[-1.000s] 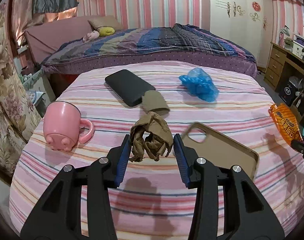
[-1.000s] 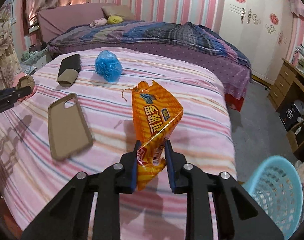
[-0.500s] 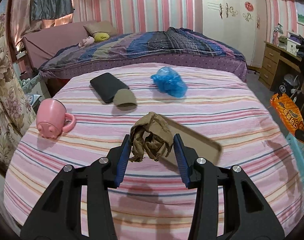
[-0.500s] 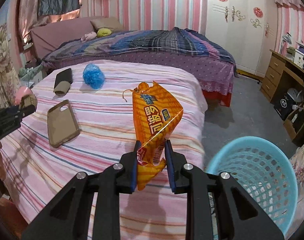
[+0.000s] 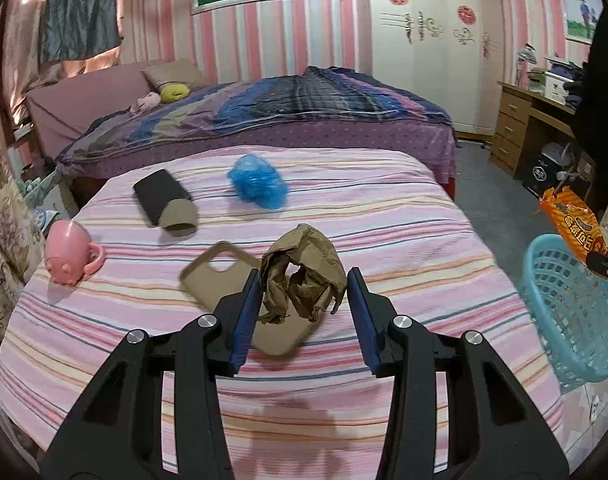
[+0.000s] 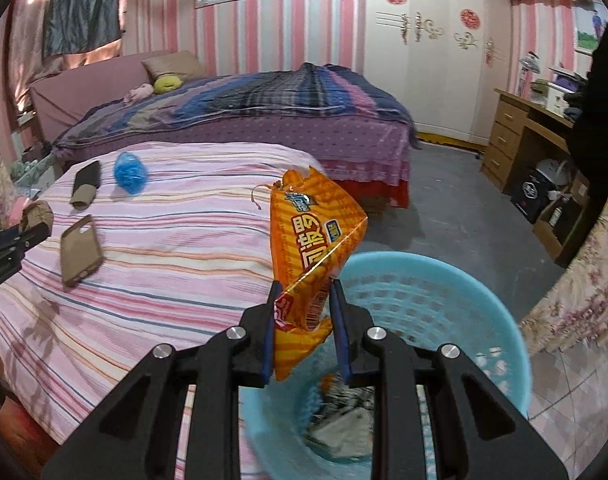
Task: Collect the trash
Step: 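Carry the brown item and orange wrapper over the blue basket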
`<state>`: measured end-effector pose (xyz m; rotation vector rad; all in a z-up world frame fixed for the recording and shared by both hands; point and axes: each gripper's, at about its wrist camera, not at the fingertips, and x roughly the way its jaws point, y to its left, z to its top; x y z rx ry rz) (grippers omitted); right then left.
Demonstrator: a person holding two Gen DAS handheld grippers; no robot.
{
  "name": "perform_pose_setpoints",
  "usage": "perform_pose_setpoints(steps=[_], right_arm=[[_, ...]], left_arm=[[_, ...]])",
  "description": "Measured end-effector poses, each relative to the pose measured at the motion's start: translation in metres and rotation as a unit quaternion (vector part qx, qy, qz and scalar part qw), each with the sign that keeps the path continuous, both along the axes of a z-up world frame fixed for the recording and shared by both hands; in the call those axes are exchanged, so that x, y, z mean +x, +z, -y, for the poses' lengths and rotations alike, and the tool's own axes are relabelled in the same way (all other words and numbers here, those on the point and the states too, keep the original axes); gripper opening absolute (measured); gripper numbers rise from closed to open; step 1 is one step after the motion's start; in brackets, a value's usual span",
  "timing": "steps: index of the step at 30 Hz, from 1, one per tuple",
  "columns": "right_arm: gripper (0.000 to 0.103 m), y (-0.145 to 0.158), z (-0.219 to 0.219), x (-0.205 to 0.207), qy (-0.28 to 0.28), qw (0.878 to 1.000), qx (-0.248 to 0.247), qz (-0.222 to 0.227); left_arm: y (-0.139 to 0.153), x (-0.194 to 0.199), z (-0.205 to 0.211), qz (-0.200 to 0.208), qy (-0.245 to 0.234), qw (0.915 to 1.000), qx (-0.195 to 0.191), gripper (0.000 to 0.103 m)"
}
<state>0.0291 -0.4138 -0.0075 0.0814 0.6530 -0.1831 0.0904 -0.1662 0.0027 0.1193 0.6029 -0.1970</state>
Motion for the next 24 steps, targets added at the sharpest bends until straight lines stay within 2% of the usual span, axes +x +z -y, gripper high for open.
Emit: perform_pose_setpoints(steps=[10,24], right_arm=[[0.024,-0.002,0.056,-0.029,-0.041,0.999,0.006,-0.005],[0.024,-0.011,0.097,-0.044,-0.076,0.997,0.015,-0.014]], left_arm=[[0.002,-0.013,0.049,0.004,-0.036,0.9993,-0.004,0.042],[-0.016,-0.024,0.137,-0.007,-0.117,0.993,-0.004,0.042]])
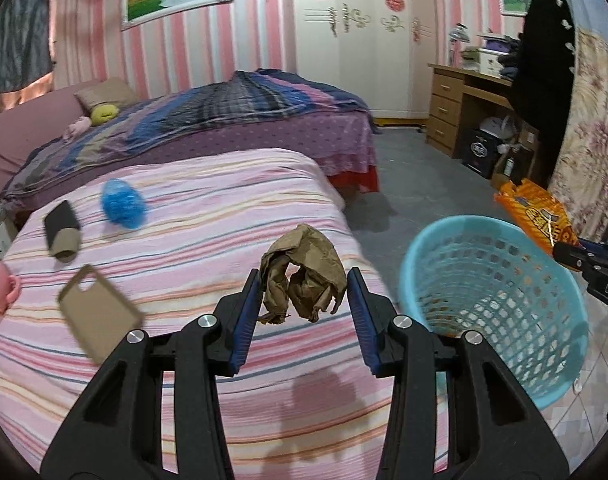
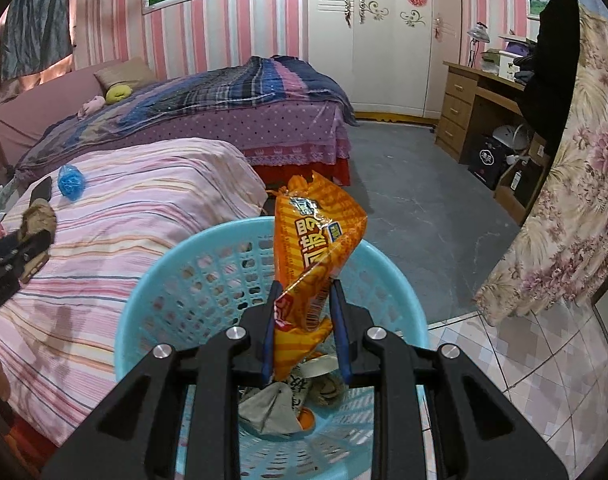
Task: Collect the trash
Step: 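Carry the brown item and orange wrapper over the blue basket, then open both tools to drop the items into the blue basket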
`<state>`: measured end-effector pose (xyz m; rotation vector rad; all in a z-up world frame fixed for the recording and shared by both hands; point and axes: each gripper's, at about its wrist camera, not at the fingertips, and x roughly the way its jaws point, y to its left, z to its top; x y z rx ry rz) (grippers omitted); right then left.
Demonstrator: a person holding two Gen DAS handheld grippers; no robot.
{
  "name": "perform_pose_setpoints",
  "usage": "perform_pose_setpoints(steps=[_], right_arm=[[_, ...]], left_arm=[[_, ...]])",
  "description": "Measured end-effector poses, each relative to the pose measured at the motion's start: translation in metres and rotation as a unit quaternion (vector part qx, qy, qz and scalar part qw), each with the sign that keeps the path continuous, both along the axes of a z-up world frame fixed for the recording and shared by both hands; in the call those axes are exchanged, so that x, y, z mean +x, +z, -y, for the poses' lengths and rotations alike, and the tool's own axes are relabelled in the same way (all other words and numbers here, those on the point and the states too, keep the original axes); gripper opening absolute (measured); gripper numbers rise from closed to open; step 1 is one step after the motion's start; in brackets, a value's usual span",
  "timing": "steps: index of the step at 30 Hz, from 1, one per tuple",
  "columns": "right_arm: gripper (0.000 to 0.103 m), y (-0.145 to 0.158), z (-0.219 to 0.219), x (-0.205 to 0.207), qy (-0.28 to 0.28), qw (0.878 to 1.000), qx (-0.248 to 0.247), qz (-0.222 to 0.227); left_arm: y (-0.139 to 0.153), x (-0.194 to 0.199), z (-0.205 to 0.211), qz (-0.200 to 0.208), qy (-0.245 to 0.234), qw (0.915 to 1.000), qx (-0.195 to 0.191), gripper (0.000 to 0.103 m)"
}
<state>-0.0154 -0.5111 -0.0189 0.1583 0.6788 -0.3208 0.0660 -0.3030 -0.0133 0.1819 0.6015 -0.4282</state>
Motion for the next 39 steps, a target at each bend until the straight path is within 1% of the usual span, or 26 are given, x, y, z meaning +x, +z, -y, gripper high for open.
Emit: perform_pose_setpoints(steps=[6,10,14,17,18,19,20,21,22,24,25,28,35,36,38,39], right_arm=[[0.024,-0.005,0.012,-0.002,-0.012,1.0,-0.002,-0.016],[0.024,-0.006,0.015,-0.002,-0.018,1.0,-0.002,-0.016],[0.024,-0.01,0.024,-0.007,-0.026,1.0,0.002,-0.016],[0.024,-0.012,0.027,-0.009,-0.03,0.999,0.005,-0.016],[0.024,-0.013,0.029,-0.011,-0.033,0.999,0.007,-0.018],[0.024,-0.013,0.03,-0.012,-0.034,0.999,0.007,-0.018],[0.024,-0.015,0.032,-0.015,-0.036,0.999,0.01,-0.019],[0.024,-0.014,0.032,-0.014,-0.037,0.999,0.01,-0.02],[0.024,-0.013,0.033,-0.015,-0.037,0.999,0.01,-0.02],[0.024,-0.014,0.033,-0.016,-0.038,0.999,0.012,-0.02],[0.024,-0.015,0.033,-0.016,-0.038,0.999,0.012,-0.02],[0.024,-0.017,0.032,-0.014,-0.035,0.999,0.013,-0.021],[0.025,-0.021,0.025,-0.011,-0.027,0.999,0.014,-0.019],[0.027,-0.021,0.024,-0.01,-0.026,0.999,0.014,-0.019],[0.028,-0.023,0.022,-0.008,-0.025,0.999,0.017,-0.02],[0.03,-0.024,0.021,-0.006,-0.024,0.999,0.021,-0.022]], left_arm=[[-0.009,0.0,0.038,-0.01,-0.036,0.9993,-0.004,0.042],[-0.012,-0.006,0.067,-0.004,-0.064,0.998,0.0,0.042],[-0.012,-0.014,0.087,-0.003,-0.088,0.9961,0.001,0.043],[-0.012,-0.019,0.097,0.005,-0.1,0.9949,0.007,0.048],[-0.012,-0.019,0.099,0.006,-0.099,0.995,0.009,0.055],[-0.012,-0.018,0.1,0.005,-0.097,0.9953,0.008,0.06],[-0.011,-0.017,0.1,0.002,-0.096,0.9953,0.004,0.069],[-0.011,-0.017,0.098,0.0,-0.095,0.9955,0.0,0.075],[-0.01,-0.015,0.096,-0.001,-0.091,0.9959,-0.003,0.077],[-0.008,-0.012,0.091,0.003,-0.077,0.997,-0.003,0.088],[-0.007,-0.01,0.087,0.008,-0.065,0.9978,0.0,0.09],[-0.006,-0.006,0.076,0.009,-0.064,0.9979,-0.003,0.092],[-0.007,0.002,0.044,0.011,-0.031,0.9995,0.001,0.094],[-0.008,0.003,0.04,0.01,-0.027,0.9996,0.002,0.095],[-0.009,0.004,0.029,0.009,-0.018,0.9998,0.004,0.095],[-0.009,0.005,0.024,0.009,-0.014,0.9999,0.004,0.095]])
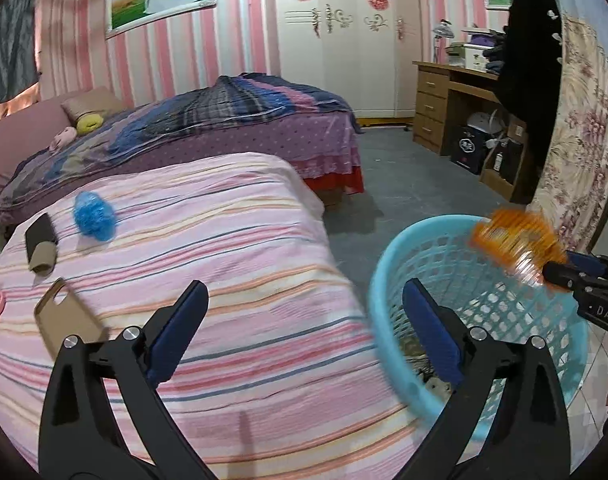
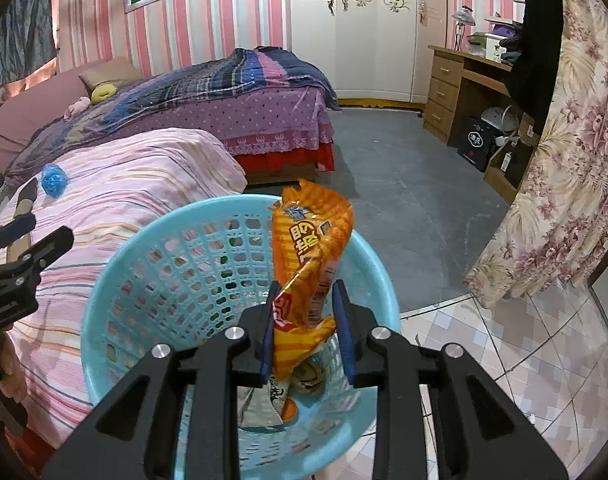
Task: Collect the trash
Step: 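Open both tools to drop the items into the blue basket, then move both tools back over the bed toward the sponge and blue bag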
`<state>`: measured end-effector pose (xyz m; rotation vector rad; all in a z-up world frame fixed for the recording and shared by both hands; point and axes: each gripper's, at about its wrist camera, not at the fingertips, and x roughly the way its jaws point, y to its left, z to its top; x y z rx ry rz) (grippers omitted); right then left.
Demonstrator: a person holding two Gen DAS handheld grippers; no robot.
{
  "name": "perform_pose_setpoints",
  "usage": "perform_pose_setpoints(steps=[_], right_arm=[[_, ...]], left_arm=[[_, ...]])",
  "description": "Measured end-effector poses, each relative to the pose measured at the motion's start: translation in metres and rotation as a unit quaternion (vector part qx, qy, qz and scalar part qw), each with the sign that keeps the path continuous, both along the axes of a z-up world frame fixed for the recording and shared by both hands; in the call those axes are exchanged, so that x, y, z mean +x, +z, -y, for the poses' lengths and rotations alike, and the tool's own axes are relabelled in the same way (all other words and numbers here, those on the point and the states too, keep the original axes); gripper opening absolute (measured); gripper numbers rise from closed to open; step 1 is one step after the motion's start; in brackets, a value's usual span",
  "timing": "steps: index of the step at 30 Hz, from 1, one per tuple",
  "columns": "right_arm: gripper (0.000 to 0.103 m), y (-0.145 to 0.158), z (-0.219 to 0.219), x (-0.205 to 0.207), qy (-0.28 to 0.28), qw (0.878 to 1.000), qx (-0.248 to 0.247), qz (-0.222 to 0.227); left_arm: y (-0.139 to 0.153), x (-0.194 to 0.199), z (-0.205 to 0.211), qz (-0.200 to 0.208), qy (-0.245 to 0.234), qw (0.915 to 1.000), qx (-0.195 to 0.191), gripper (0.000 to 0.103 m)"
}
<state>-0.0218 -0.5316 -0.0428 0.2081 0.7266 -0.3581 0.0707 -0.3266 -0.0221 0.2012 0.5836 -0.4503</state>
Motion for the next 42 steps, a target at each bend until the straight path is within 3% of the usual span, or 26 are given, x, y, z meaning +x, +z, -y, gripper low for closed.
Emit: perform_pose_setpoints(steps=[2,3,4,9,24,42], right_arm=[[0.051,0.001,-0.002,0.002,-0.003,1.0,0.0,-0.001],[0.067,0.001,-0.005,0.003,-0.005,1.0,-0.003,-0.001],[0.074,0.002,-0.008,0.006,-0.005,1.0,-0.005,-0.001],[0.088,0.002,-0.023,0.012,-0.008,1.0,-0.019,-0.001],[0.092,0.009,-0.068,0.048,0.024,0.999,-0.03,-0.001],[0.097,0.037,-0.146,0.113,0.075,0.996,-0.01,0.04]], left_arm=[[0.0,0.001,-0.007,0.0,0.008,1.0,0.0,0.095],[0.0,0.001,-0.012,0.0,0.011,0.9999,0.0,0.095],[0.0,0.002,-0.018,0.0,0.016,0.9999,0.0,0.095],[0.002,0.003,-0.05,0.002,0.04,0.9992,-0.004,0.095],[0.012,0.019,-0.138,0.017,0.107,0.9941,-0.006,0.097],[0.012,0.071,-0.236,0.005,0.182,0.983,-0.027,0.097]])
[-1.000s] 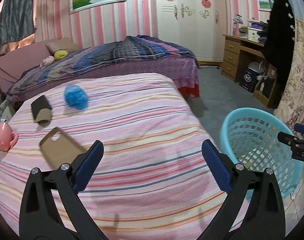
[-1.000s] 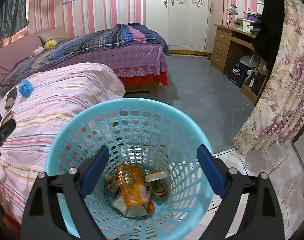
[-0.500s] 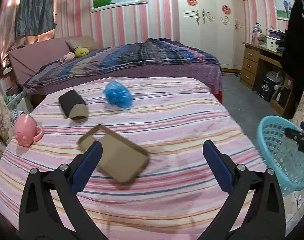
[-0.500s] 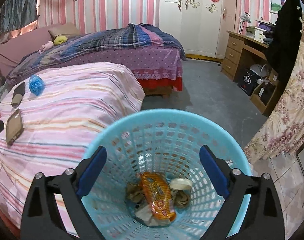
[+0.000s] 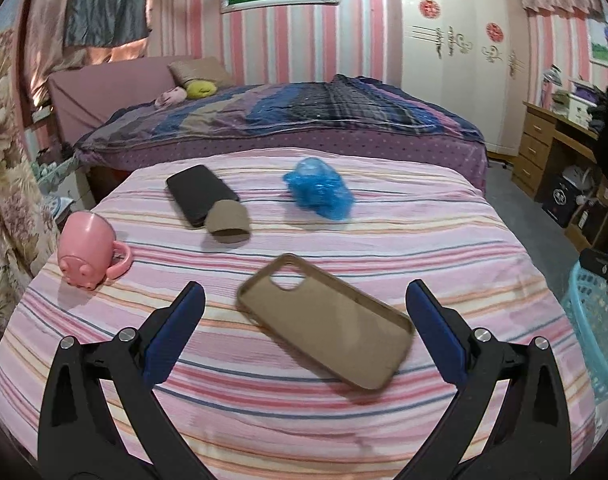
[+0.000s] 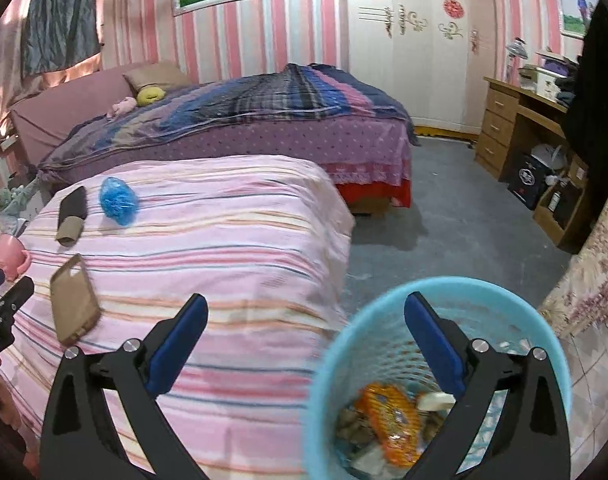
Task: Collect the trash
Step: 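Move both tools back over the bed toward the sponge and blue bag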
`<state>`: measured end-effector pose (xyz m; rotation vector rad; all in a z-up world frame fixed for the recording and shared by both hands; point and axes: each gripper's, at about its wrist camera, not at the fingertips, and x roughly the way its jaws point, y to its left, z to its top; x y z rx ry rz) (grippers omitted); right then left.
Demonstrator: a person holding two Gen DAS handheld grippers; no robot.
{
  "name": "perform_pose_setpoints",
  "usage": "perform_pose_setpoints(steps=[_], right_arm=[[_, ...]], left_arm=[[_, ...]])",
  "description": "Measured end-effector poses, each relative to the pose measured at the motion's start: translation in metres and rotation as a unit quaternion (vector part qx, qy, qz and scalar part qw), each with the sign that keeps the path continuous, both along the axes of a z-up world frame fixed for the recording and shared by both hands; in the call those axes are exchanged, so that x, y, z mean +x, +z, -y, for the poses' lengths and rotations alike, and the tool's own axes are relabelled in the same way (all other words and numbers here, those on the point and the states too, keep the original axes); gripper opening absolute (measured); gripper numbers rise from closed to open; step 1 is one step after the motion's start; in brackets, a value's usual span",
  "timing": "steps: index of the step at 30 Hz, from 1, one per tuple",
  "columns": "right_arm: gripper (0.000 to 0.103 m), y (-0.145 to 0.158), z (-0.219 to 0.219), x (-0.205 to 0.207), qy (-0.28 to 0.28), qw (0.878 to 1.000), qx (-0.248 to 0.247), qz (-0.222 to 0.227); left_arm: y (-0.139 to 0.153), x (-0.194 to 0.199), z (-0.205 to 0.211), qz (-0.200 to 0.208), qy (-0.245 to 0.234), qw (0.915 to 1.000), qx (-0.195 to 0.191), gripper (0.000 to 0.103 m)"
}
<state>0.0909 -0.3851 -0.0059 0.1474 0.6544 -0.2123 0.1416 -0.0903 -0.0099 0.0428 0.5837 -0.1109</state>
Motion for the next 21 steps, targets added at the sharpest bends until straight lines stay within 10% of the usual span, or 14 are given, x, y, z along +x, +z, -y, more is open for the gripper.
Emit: perform_pose_setpoints(steps=[21], right_arm=[[0.097,0.001,-0.071,0.057,0.035,0.999,-0.018,0.004]], left_arm=[[-0.005,0.067,-0.05,-0.011,0.027,0.9994,0.016,0.097]])
